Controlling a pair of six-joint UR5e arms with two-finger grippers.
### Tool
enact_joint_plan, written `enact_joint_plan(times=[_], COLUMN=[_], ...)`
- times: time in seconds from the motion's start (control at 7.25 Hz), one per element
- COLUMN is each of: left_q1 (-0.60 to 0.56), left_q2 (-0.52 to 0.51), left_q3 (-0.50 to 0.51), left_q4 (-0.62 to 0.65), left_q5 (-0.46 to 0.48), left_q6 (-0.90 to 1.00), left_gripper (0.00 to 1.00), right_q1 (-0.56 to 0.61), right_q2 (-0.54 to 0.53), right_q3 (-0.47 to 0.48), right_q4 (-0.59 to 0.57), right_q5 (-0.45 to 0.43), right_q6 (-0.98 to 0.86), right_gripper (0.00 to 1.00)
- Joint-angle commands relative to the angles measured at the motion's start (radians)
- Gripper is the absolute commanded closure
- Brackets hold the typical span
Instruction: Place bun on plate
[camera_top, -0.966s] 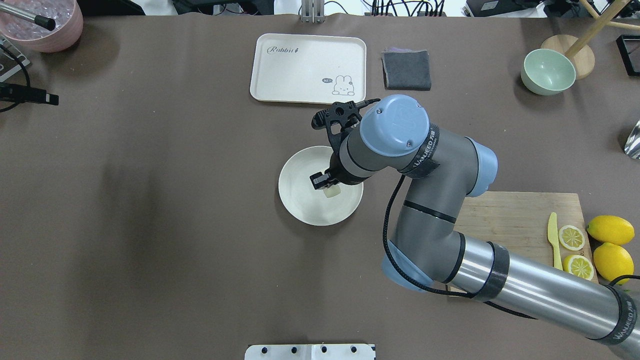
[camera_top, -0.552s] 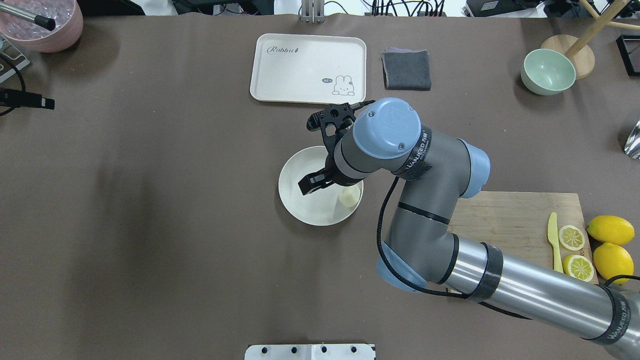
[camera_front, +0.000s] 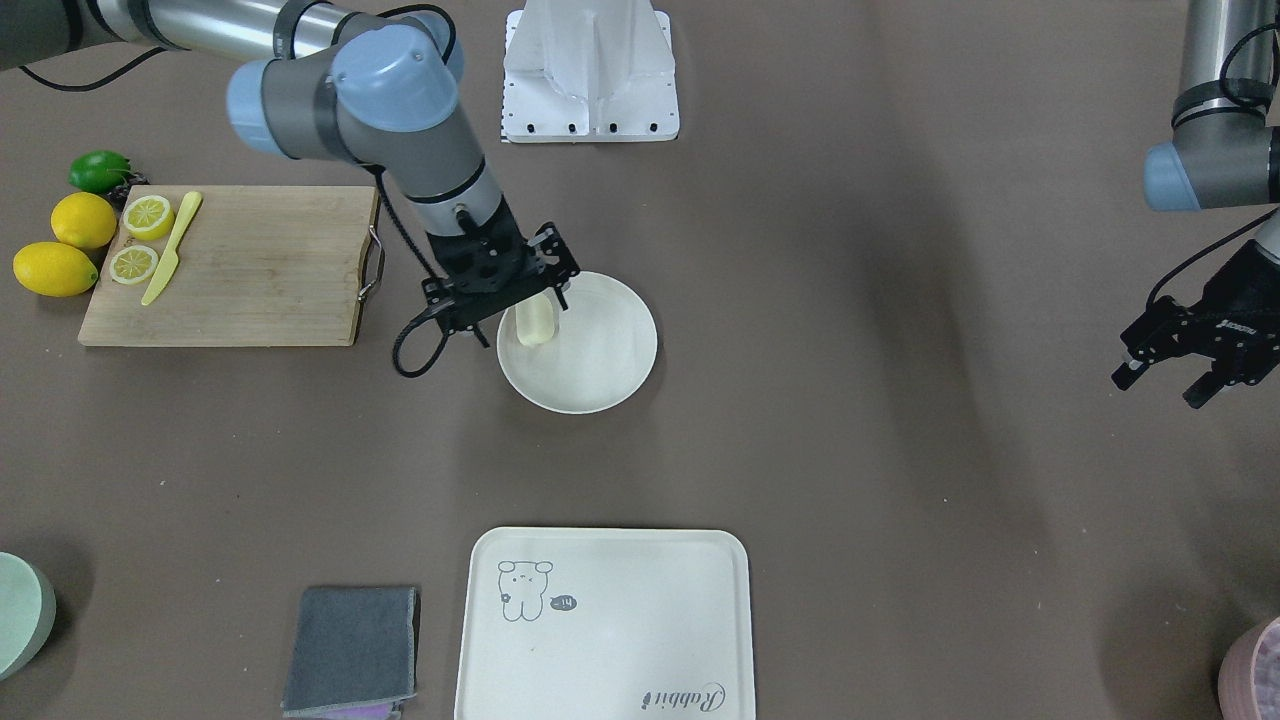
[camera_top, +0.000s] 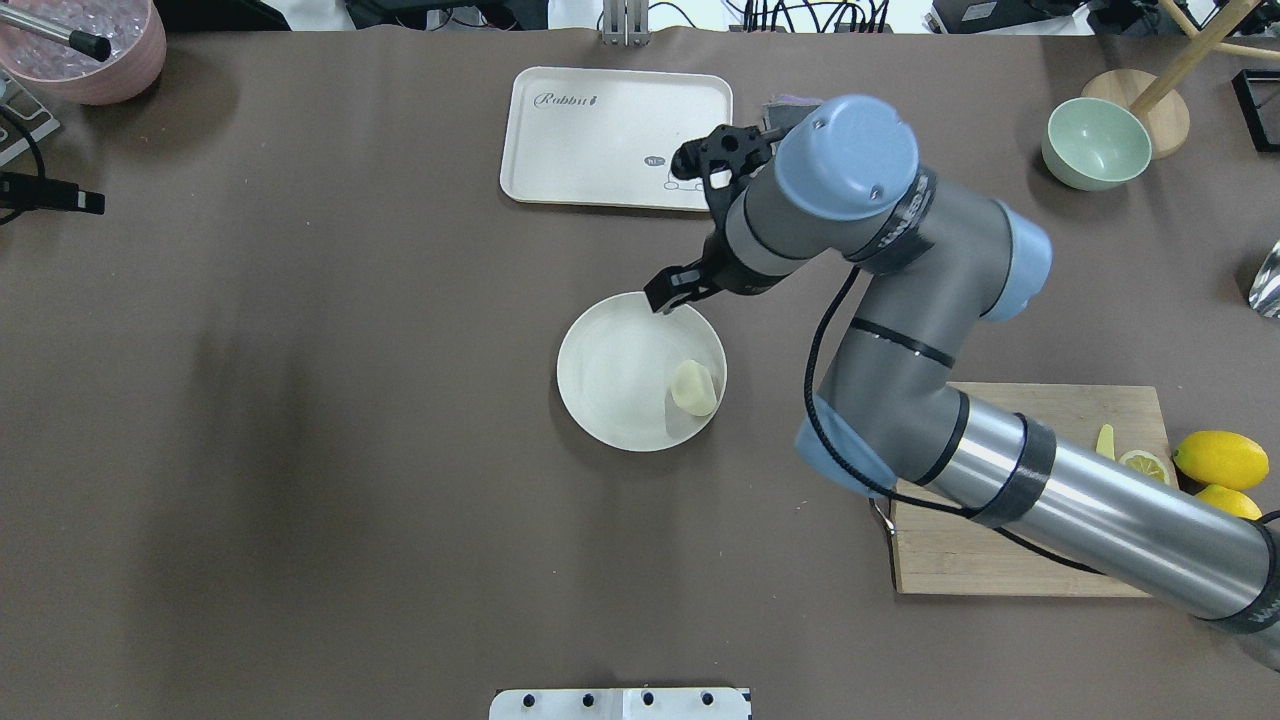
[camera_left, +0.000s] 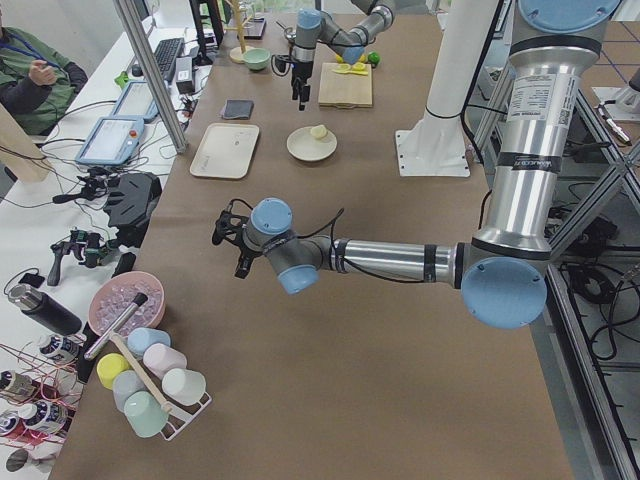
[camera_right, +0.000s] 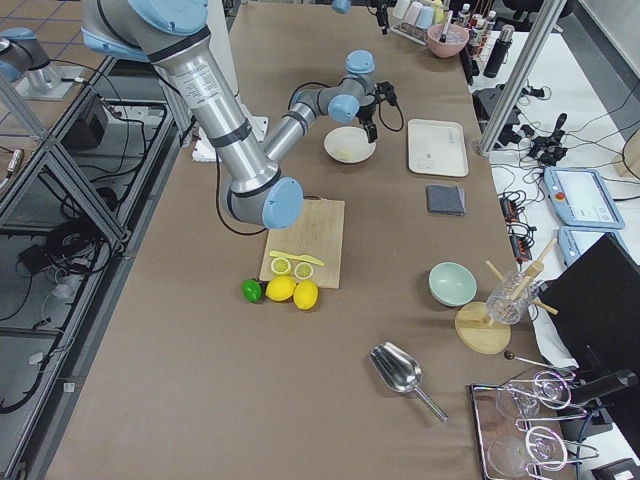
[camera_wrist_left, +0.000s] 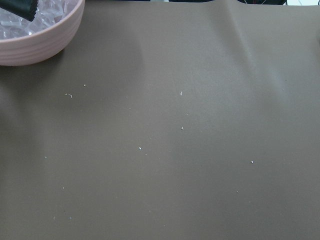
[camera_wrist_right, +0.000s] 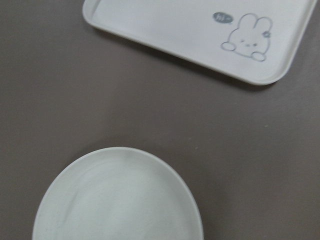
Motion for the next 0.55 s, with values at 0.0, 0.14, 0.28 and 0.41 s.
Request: enact_joint_plan(times=[0.0, 0.14, 0.28, 0.41], left_q1=[-0.142, -0.204, -0.247, -0.273], left_q2=[-0.076, -0.090, -0.125, -0.151], left_q3=[0.002, 0.002, 0.005, 0.002], left_q4=[0.184, 0.265, 0.395, 0.503], left_q5=[-0.131, -0.169, -0.170, -0.171], left_q6=[0.013, 0.100, 0.176, 0.215], left_gripper=[0.02, 0.02, 0.02, 0.02], right_q1=[0.167, 0.225, 0.295, 0.369], right_q2=[-0.111, -0.142, -0.144, -0.142], right_q3=[0.015, 0.006, -0.002, 0.004], right_q4=[-0.003, -0.006, -0.025, -0.078], right_q5=[0.064, 0.064, 0.094, 0.146], right_q6=[-0.163, -0.211, -0.283, -0.314], right_gripper=[0.00, 0.00, 0.00, 0.00])
